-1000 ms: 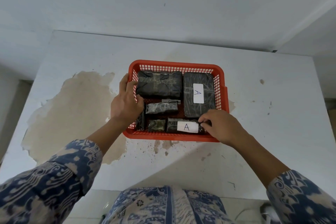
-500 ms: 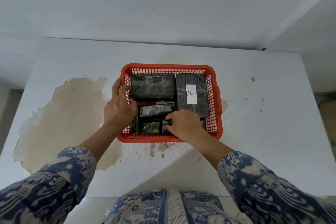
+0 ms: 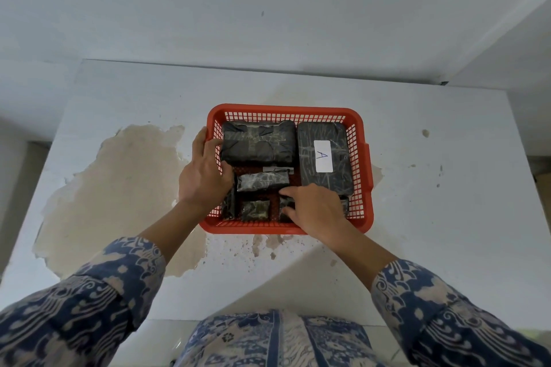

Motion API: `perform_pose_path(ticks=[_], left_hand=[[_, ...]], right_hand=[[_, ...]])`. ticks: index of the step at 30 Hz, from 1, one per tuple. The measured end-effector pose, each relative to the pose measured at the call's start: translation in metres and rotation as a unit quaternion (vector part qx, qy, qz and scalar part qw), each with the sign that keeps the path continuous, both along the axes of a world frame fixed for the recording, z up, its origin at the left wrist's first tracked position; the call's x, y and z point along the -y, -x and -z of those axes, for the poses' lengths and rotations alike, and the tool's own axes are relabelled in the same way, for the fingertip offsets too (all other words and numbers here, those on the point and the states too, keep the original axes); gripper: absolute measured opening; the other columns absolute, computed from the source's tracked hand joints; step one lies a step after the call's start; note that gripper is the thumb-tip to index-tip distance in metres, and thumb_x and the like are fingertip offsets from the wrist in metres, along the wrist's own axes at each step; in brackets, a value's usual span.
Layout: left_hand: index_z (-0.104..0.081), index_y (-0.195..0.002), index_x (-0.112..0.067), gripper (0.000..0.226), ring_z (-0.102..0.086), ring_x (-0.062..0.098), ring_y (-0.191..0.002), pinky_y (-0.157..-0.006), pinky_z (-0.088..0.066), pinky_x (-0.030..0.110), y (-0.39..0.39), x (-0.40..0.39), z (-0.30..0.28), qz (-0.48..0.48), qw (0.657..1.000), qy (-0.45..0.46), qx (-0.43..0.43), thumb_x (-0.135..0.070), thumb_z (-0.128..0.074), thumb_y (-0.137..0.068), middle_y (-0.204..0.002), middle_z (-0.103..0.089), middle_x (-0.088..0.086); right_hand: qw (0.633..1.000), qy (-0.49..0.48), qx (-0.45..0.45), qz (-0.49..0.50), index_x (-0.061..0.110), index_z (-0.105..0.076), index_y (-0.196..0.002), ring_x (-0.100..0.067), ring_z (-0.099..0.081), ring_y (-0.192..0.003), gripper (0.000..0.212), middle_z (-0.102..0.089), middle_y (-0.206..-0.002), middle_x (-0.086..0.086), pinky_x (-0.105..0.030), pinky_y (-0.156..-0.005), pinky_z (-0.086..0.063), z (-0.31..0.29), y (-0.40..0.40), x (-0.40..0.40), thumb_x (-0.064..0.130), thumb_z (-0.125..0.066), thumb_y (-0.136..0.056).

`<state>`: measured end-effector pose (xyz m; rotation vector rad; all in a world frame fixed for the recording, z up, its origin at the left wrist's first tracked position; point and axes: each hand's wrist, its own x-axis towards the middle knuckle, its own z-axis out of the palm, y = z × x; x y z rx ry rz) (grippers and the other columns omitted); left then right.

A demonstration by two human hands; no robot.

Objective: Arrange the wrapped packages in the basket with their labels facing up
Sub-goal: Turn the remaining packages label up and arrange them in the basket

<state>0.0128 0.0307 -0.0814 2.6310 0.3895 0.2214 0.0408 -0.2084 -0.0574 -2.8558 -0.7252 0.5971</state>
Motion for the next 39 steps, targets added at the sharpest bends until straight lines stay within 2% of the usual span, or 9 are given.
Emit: perform_pose_path(ticks=[8,14,18,22,25,28,33,37,39], left_hand=[[-0.049,-0.133,-0.016,0.046,-0.066,0.025,-0.074,-0.046,-0.033,0.014,0.0,0.001,-0.001,-0.003,1.0,0.004,-0.005,-0.025,-0.065,-0.091,-0.157,-0.032,0.004],[-0.049,-0.134,-0.014,0.047,-0.067,0.027,-0.078,-0.05,-0.036,0.015,0.0,0.003,-0.003,-0.007,1.0,0.004,-0.001,-0.026,-0.066,-0.091,-0.156,-0.034,0.007],[-0.05,-0.132,-0.014,0.046,-0.067,0.027,-0.075,-0.049,-0.033,0.014,0.001,0.003,-0.003,-0.006,1.0,0.006,0.004,-0.025,-0.065,-0.09,-0.156,-0.035,0.007],[-0.05,-0.132,-0.015,0.045,-0.068,0.027,-0.078,-0.051,-0.037,0.015,0.001,0.003,-0.004,-0.009,1.0,0.009,0.009,-0.024,-0.066,-0.091,-0.155,-0.036,0.007],[-0.05,-0.132,-0.015,0.045,-0.068,0.026,-0.077,-0.052,-0.036,0.016,0.001,0.004,-0.005,-0.012,1.0,0.012,0.009,-0.023,-0.066,-0.091,-0.154,-0.037,0.007],[-0.05,-0.131,-0.015,0.044,-0.067,0.025,-0.074,-0.051,-0.035,0.016,0.001,0.003,-0.006,-0.012,1.0,0.017,0.008,-0.022,-0.066,-0.09,-0.154,-0.037,0.007],[-0.05,-0.131,-0.016,0.04,-0.067,0.023,-0.074,-0.049,-0.03,0.012,0.001,0.003,-0.005,-0.014,1.0,0.015,0.005,-0.022,-0.062,-0.094,-0.154,-0.036,0.005],[-0.05,-0.129,-0.017,0.037,-0.068,0.027,-0.073,-0.047,-0.034,0.016,0.0,0.003,-0.004,-0.012,1.0,0.013,0.007,-0.021,-0.059,-0.094,-0.154,-0.036,0.006],[-0.05,-0.131,-0.016,0.039,-0.068,0.027,-0.075,-0.048,-0.034,0.015,0.0,0.003,-0.004,-0.012,1.0,0.011,0.006,-0.022,-0.06,-0.094,-0.154,-0.036,0.007]], right_hand=[[0.998,-0.06,-0.005,0.03,0.04,-0.062,-0.132,-0.017,-0.071,-0.095,0.036,-0.076,-0.106,0.006,-0.035,-0.075,-0.057,-0.003,0.003,0.007,0.046,-0.058,-0.097],[0.98,-0.159,0.11,0.049,0.025,-0.073,-0.115,-0.014,-0.059,-0.095,0.023,-0.072,-0.105,0.005,-0.029,-0.08,-0.052,-0.018,-0.022,0.021,0.032,-0.065,-0.095],[0.977,-0.151,0.146,-0.027,0.021,-0.073,-0.114,-0.019,-0.057,-0.1,0.025,-0.072,-0.108,0.002,-0.036,-0.085,-0.05,-0.02,-0.046,0.01,0.032,-0.068,-0.093],[0.975,-0.116,0.101,-0.159,0.021,-0.067,-0.127,-0.019,-0.055,-0.103,0.039,-0.07,-0.118,0.004,-0.038,-0.089,-0.047,-0.009,-0.044,-0.013,0.039,-0.067,-0.092],[0.974,-0.06,0.119,-0.181,0.021,-0.059,-0.137,-0.023,-0.053,-0.108,0.052,-0.066,-0.125,0.001,-0.04,-0.09,-0.046,0.006,-0.034,-0.023,0.041,-0.068,-0.09],[0.974,-0.049,0.146,-0.165,0.021,-0.057,-0.137,-0.026,-0.052,-0.108,0.052,-0.065,-0.123,-0.001,-0.04,-0.089,-0.043,0.016,-0.029,-0.028,0.036,-0.07,-0.089],[0.971,-0.16,0.129,-0.12,0.02,-0.056,-0.13,-0.021,-0.051,-0.107,0.046,-0.057,-0.114,0.0,-0.035,-0.094,-0.044,0.008,-0.025,-0.023,0.028,-0.071,-0.087],[0.96,-0.279,-0.016,0.006,0.025,-0.053,-0.132,-0.006,-0.051,-0.101,0.042,-0.049,-0.117,0.006,-0.016,-0.084,-0.046,-0.012,-0.018,-0.009,0.032,-0.065,-0.092],[0.936,-0.326,-0.089,0.094,0.029,-0.057,-0.129,-0.003,-0.056,-0.102,0.034,-0.052,-0.118,0.008,-0.013,-0.078,-0.051,-0.023,-0.014,-0.001,0.032,-0.062,-0.095]])
